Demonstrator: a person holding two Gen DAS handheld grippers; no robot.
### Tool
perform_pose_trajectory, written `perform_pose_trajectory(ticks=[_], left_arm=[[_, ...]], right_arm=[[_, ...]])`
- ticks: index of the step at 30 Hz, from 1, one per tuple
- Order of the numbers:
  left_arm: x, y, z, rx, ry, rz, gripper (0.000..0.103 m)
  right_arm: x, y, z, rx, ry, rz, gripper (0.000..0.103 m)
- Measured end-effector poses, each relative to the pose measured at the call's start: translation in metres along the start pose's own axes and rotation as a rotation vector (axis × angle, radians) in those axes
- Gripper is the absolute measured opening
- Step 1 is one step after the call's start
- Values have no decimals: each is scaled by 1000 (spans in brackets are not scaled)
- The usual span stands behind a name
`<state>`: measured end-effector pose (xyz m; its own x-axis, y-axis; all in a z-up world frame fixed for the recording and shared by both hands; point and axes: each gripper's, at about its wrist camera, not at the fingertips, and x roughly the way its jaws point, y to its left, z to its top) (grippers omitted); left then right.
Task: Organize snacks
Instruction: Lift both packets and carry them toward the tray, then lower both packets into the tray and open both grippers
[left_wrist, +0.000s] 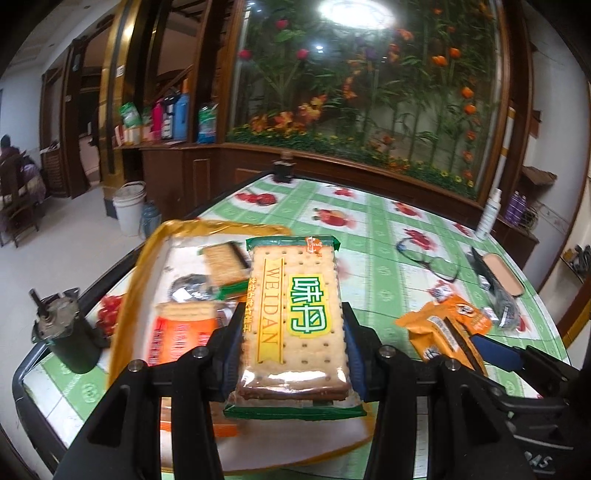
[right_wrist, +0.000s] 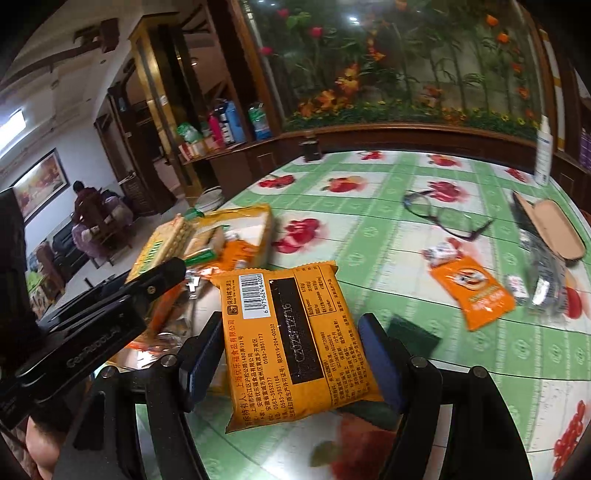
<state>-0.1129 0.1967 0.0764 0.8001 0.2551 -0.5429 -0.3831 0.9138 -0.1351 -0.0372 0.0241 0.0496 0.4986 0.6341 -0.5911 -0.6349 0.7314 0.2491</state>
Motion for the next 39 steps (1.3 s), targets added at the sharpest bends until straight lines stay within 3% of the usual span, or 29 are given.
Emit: perform_pose_trajectory(ticks=[11,17,28,39], left_arm=[[13,64,-5,-116,66,74,46],[21,83,-10,-161,103,73,46],[24,85,-12,-163,114,68,46],[25,84,-12,-157,119,73,46]], right_arm=[[26,53,2,-72,27,68,78],[52,58,3,4,90,125,78],[88,54,6,134,184,193,74],[79,56,9,118,161,229,75]])
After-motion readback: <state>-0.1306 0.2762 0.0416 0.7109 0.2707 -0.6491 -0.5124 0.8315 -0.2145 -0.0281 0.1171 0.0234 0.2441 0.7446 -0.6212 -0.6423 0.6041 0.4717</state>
